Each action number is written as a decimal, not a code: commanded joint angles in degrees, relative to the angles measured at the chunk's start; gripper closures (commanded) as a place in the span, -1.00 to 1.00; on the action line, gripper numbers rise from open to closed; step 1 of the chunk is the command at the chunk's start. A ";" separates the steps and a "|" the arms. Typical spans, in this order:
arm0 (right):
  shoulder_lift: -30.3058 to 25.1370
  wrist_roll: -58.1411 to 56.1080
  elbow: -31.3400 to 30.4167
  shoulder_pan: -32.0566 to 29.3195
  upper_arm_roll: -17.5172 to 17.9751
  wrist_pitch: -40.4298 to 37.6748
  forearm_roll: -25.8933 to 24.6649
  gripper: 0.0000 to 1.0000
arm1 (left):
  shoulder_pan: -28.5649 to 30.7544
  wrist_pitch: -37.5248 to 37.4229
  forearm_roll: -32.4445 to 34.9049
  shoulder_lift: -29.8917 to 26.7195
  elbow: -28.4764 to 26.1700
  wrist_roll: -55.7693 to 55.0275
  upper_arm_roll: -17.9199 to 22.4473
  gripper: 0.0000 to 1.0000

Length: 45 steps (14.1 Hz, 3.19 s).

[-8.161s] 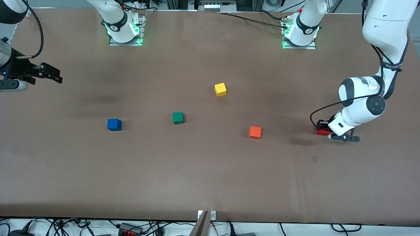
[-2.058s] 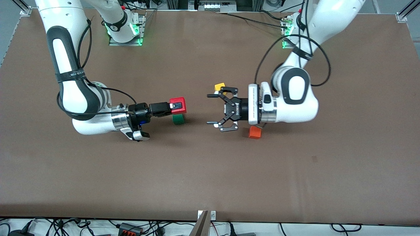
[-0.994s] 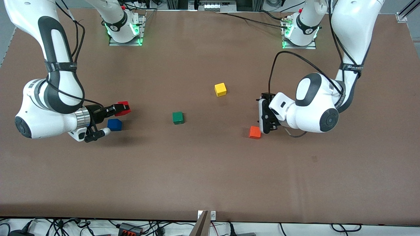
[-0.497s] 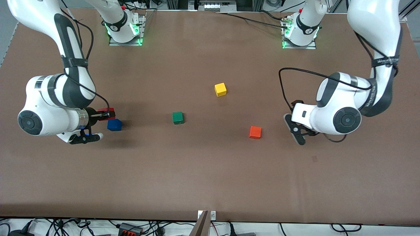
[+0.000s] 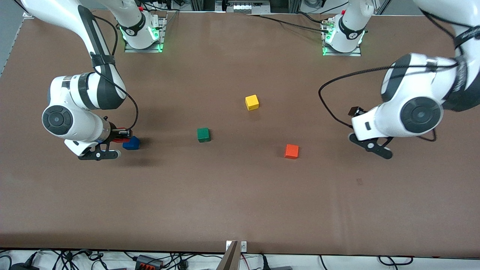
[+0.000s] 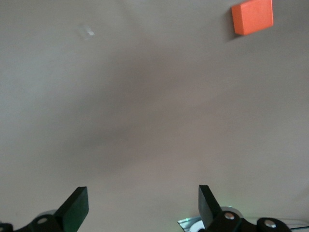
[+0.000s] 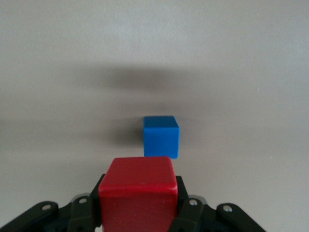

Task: Pass red block to right arm, stack on blue
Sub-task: 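Carry the red cube with the right gripper over the blue cube, then lower the red cube onto the blue cube and open the right gripper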

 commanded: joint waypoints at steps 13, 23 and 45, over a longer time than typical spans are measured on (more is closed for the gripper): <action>-4.67 1.48 -17.90 -1.13 -1.14 24.76 -1.84 1.00 | 0.39 18.78 -10.58 -25.02 -19.85 -5.60 11.12 -1.00; -3.88 2.89 -21.33 -0.16 -0.96 27.33 -1.84 1.00 | 0.56 17.18 -11.46 -24.93 -19.50 -5.68 11.38 -1.00; -0.72 3.07 -17.64 -1.04 -1.05 27.68 -2.63 1.00 | -0.23 12.70 -11.55 -24.93 -18.00 -6.12 10.59 -1.00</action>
